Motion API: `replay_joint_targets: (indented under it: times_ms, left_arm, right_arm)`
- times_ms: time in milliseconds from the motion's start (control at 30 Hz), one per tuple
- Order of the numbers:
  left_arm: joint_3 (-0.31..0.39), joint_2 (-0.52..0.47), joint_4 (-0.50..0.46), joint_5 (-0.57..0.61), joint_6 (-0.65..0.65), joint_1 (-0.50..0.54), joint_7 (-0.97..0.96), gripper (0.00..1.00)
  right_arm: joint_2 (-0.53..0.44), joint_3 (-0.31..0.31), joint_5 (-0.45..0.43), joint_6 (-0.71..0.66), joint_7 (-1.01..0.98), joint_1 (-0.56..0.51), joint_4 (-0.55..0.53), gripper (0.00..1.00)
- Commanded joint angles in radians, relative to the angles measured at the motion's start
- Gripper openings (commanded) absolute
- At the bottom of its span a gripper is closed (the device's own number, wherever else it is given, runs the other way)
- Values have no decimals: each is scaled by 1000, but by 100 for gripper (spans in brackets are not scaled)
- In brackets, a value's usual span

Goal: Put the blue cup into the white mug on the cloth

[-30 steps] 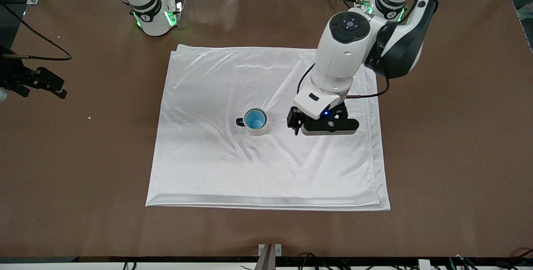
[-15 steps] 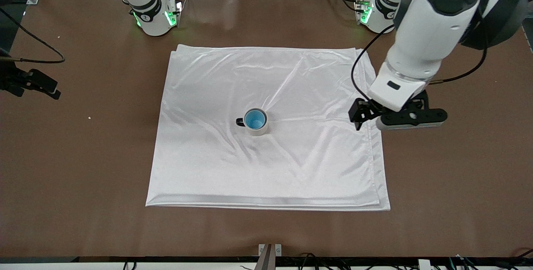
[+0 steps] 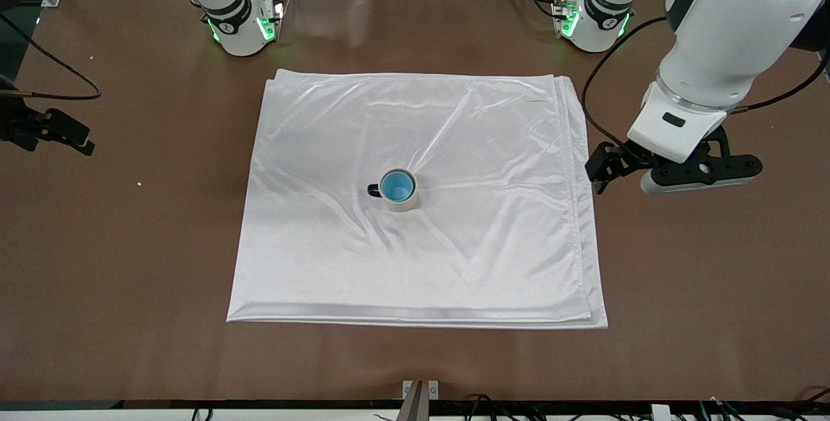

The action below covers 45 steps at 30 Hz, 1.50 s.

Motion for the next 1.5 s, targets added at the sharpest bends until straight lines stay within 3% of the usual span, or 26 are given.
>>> replay_joint_targets:
  times_ms: [0,167,600,1033,1300,1467]
  left_arm:
    - [-8,-28,-21,-6,-8,58,21,100]
    - [-7,-32,-22,-80,-10,101,63,100]
    - [4,-65,-27,-78,-54,113,120,100]
    - [-2,-101,-42,-109,-105,224,264,100]
    - [-76,-114,-50,-115,-129,317,275,100]
    - [-99,-124,-56,-106,-142,325,255,100]
  right_arm:
    - [4,2,12,-9,16,-6,9,100]
    - [4,2,12,-3,16,-6,9,100]
    - [5,3,12,4,21,-1,11,100]
    - [5,3,10,5,21,-6,12,100]
    - [7,3,10,7,21,0,11,100]
    - [7,3,10,7,21,-4,11,100]
